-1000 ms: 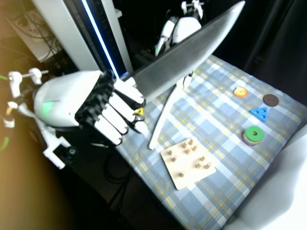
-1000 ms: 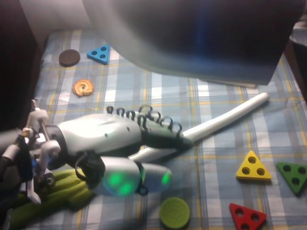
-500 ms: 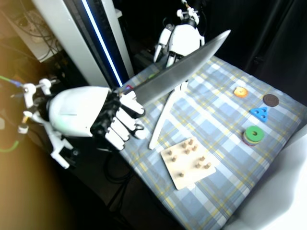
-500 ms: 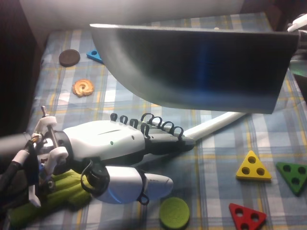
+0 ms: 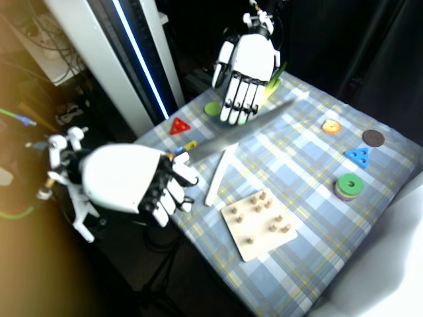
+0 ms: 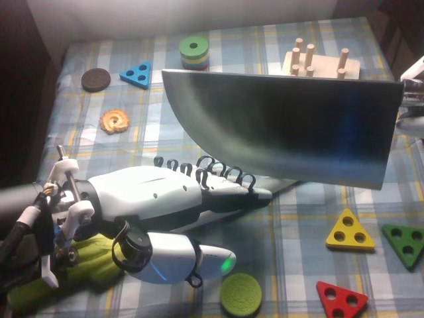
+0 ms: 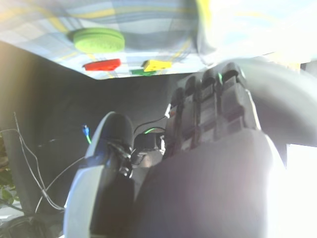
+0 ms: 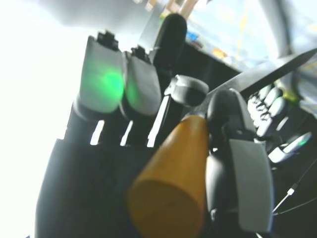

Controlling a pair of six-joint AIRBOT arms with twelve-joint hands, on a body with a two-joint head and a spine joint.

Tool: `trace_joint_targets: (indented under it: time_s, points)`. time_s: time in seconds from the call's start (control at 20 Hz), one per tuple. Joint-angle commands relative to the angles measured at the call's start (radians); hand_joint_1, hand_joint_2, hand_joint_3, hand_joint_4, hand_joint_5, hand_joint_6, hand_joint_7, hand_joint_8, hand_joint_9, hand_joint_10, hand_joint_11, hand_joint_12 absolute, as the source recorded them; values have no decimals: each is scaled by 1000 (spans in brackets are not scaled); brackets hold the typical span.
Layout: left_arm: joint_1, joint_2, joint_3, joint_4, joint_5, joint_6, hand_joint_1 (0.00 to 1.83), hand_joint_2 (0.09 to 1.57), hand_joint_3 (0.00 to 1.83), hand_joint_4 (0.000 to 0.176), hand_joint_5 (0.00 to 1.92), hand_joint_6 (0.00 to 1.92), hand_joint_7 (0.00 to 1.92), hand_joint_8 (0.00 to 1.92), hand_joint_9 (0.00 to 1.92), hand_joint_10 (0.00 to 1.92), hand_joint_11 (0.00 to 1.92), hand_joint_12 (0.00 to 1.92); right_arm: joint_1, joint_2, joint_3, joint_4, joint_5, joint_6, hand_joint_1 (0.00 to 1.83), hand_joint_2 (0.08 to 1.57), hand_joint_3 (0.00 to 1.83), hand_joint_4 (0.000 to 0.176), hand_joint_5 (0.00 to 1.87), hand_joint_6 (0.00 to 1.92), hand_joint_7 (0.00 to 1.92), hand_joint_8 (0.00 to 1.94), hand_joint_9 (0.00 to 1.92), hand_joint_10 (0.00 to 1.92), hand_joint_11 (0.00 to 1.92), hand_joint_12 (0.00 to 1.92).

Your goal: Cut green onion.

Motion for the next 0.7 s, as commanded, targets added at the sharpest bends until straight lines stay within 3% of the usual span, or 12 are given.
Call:
trace_joint_targets:
  time_s: [0.0,0.25,0.35,0.45,0.5,0.55,0.6,0.65]
  points:
    - [-11,5,-4,-15,-104,-7,215,1470,11,0,117,4,102,5,56,4,0,0,-1,5,2,13,112,15,443,1460,5,175,1133,1921,1317,1941,1397,1921,1406,1921]
    - [-10,7,-3,-23,-105,-7,7,1531,19,0,81,12,91,10,51,9,0,0,7,6,4,10,123,15,466,1461,0,176,1244,1921,1409,1941,1501,1921,1533,1921]
    - [-9,7,-2,-26,-106,-7,0,1538,8,0,100,5,115,3,71,3,2,1,14,2,14,38,161,14,386,1465,2,176,1190,1921,1397,1941,1474,1921,1482,1921]
    - [-8,8,-1,-31,-108,-7,0,1543,9,0,132,16,147,14,102,14,36,16,29,-3,28,83,203,-2,429,1457,0,176,1193,1921,1399,1941,1484,1921,1502,1921]
    - [-7,9,0,-38,-113,-7,0,1562,8,0,196,13,210,8,160,10,86,47,43,-3,32,112,227,-28,499,1435,0,171,1085,1921,1346,1941,1477,1921,1507,1921]
    - [-6,9,0,-43,-117,-7,0,1554,3,0,182,5,201,2,155,6,84,48,53,-3,34,122,234,-40,530,1426,2,52,986,1921,1275,1941,1412,1921,1423,1921]
    - [-3,11,2,-57,-126,-7,0,1566,4,0,227,6,244,2,194,4,105,72,73,-2,37,131,239,-56,540,1454,0,0,966,1921,1225,1941,1386,1921,1409,1921]
    - [-1,13,3,-71,-137,-7,0,1570,18,0,227,2,245,0,192,1,90,73,89,-3,41,134,239,-68,507,1471,3,0,957,1921,1239,1941,1396,1921,1420,1921]
